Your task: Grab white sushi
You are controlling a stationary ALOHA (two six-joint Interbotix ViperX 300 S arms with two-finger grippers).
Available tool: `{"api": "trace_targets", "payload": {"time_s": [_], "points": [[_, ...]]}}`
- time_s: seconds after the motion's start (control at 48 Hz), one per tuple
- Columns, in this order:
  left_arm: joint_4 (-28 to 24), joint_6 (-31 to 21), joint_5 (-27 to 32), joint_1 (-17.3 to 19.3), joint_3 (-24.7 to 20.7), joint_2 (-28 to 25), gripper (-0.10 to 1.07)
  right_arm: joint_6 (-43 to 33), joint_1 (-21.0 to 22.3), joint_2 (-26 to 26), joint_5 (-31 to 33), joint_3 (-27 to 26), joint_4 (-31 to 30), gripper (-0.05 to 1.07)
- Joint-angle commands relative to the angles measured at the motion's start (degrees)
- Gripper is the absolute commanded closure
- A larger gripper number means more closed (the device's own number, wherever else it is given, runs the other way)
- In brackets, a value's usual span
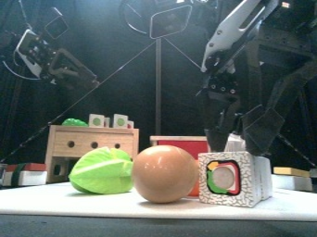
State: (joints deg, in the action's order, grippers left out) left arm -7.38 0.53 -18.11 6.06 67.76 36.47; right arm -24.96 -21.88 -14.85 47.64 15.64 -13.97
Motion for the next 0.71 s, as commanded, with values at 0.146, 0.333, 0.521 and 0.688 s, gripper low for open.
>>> {"api": "trace_targets", "payload": {"time_s": [0.146,0.333,0.521,0.688], "points": [[0.09,0.00,-0.18,0.00,-0.62,0.00,0.24,0.70,-0.09,0.53,0.00,-0.97,0.26,-0.01],[0.09,0.00,-0.18,0.00,-0.62,0.00,0.24,1.32,-0.09,-0.09,0.00,-1.05,0.44,0.00],[0.09,0.00,-0.18,0.00,-0.53,0.00,0.24,1.32,-0.18,-0.18,0.00,-0.88,0.53,0.00],[0.09,0.00,-0.18,0.00,-0.53,0.00,0.24,1.32,-0.09,-0.44,0.00,-0.62,0.26,0.16]]}}
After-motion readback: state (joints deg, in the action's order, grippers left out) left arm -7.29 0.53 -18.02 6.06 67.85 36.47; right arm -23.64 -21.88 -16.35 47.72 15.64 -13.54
